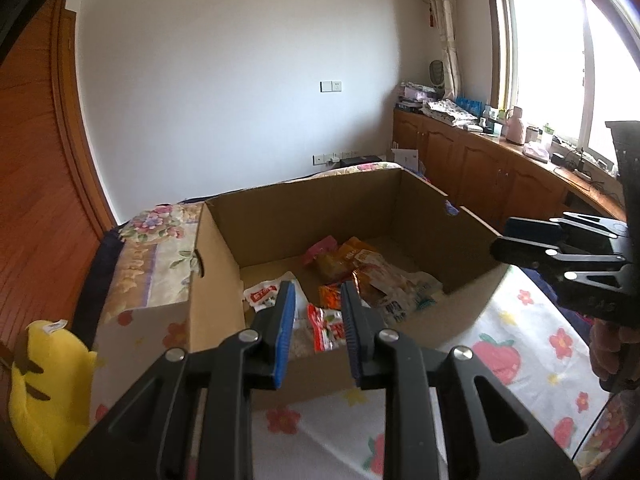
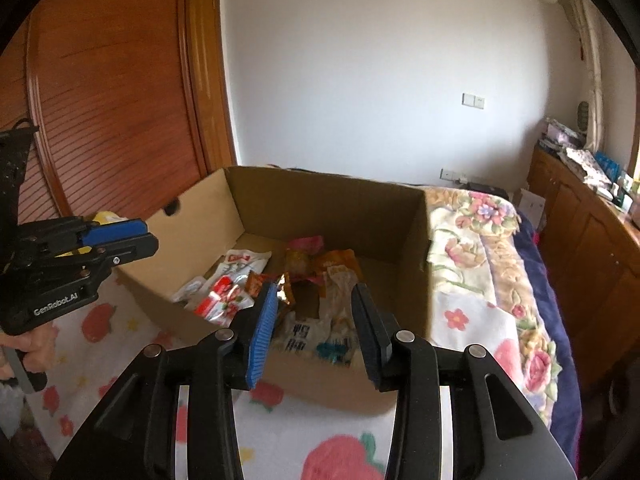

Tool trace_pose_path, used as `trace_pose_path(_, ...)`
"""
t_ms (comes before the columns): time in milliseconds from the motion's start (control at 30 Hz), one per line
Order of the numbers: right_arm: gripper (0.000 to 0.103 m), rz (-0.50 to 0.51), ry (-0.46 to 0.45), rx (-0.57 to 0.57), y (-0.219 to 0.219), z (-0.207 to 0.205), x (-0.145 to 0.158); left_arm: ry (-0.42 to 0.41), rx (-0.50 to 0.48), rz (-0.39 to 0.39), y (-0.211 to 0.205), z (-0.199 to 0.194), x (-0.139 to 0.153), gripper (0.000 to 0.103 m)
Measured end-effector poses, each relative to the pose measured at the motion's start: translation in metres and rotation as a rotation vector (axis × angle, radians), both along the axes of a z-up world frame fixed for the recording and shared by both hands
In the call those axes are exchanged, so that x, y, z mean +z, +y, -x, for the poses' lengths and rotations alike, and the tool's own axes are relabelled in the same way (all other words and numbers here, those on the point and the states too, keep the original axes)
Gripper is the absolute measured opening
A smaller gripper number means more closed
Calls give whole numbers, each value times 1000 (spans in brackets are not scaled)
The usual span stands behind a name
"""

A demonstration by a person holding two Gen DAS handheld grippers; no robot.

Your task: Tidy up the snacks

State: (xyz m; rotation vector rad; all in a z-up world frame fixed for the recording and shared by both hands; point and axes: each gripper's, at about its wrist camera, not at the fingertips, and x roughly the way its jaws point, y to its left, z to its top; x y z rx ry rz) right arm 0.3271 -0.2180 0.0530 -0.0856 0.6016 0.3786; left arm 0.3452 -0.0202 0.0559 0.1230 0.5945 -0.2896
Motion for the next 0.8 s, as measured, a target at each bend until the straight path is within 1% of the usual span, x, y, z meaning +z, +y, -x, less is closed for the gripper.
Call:
trace_pose_path(233, 39, -24, -31, -30, -18, 70, 29, -45, 1, -30, -8, 62, 29, 24)
trace_pose_path(367, 39, -45, -44, -46, -25, 105, 39, -61, 10, -25, -8, 99, 36, 26)
trace_pose_path(500, 39, -58, -59, -57, -30, 141, 40, -58, 20, 10, -9, 143, 30, 26)
trace_pose_path(800, 39, -61, -71, -74, -35, 202, 34, -57, 13, -4, -17, 214, 15, 27)
